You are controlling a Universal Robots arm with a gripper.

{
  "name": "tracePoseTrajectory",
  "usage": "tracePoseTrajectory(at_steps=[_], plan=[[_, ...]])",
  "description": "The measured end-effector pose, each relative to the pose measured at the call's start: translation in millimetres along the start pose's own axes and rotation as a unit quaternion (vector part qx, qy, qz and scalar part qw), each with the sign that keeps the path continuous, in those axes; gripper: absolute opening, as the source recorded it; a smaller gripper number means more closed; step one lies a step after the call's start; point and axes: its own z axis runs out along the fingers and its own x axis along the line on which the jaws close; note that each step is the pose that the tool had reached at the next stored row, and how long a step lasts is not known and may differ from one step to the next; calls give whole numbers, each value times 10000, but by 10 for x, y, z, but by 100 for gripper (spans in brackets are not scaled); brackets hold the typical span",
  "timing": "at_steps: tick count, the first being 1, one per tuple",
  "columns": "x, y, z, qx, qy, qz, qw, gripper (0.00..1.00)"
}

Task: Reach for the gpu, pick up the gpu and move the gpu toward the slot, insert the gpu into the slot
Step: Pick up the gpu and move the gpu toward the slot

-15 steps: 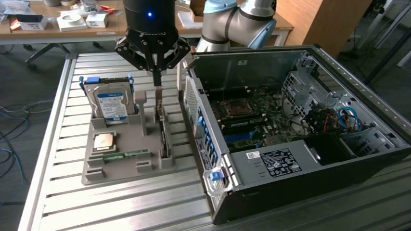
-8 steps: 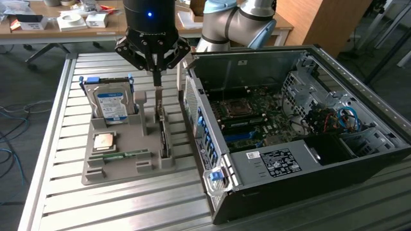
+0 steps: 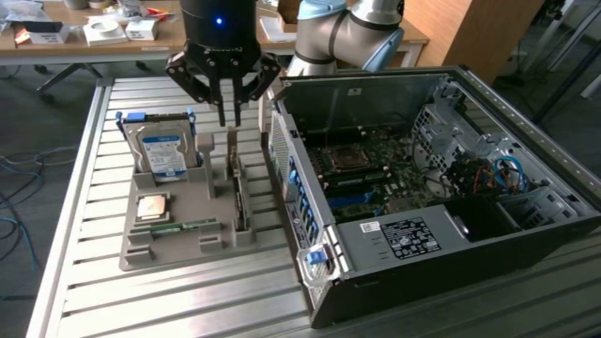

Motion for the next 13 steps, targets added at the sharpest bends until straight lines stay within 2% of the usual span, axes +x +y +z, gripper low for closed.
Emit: tracePoseTrajectory(at_steps=[1,3,4,5,10,13], plan=[[0,0,0,0,0,0,10000,23],[0,0,0,0,0,0,10000,35],[0,0,0,0,0,0,10000,35],[0,0,0,0,0,0,10000,42],[0,0,2,0,1,0,10000,42],[2,-1,39,-8,1,1,10000,42]])
